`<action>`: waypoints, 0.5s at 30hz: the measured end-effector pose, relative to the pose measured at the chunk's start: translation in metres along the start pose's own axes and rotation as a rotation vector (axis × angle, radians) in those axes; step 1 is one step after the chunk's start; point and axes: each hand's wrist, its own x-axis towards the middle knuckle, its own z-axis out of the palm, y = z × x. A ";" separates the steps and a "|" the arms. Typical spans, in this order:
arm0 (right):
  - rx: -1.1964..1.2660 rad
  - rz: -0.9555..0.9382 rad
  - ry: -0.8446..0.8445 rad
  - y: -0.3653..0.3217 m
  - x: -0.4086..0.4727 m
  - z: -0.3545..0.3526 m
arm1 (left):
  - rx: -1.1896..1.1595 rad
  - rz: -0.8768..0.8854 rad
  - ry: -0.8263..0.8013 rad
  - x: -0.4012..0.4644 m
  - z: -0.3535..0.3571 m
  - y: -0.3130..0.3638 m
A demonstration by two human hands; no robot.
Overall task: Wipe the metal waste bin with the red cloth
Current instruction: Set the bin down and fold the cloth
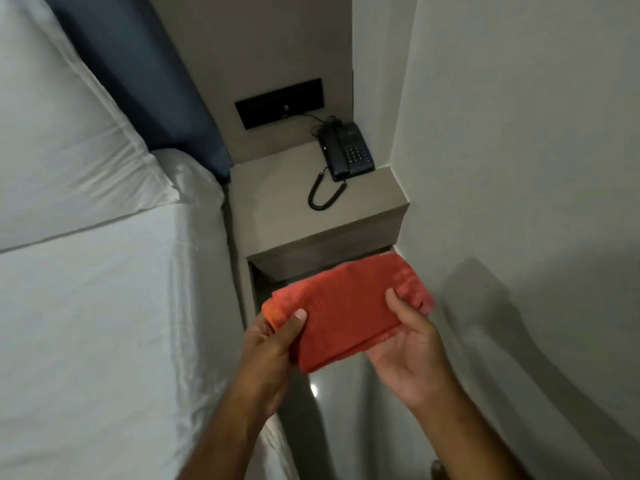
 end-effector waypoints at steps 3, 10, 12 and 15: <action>-0.094 -0.020 0.055 -0.004 -0.005 0.020 | 0.124 0.074 0.027 -0.010 -0.015 0.045; -0.397 -0.049 0.127 -0.037 0.052 0.066 | 0.170 0.098 0.078 0.049 -0.016 0.106; -0.520 -0.038 0.160 -0.055 0.079 0.076 | 0.156 0.096 0.102 0.075 -0.010 0.115; -0.707 -0.031 0.209 -0.078 0.131 0.085 | 0.123 0.087 0.147 0.121 0.000 0.125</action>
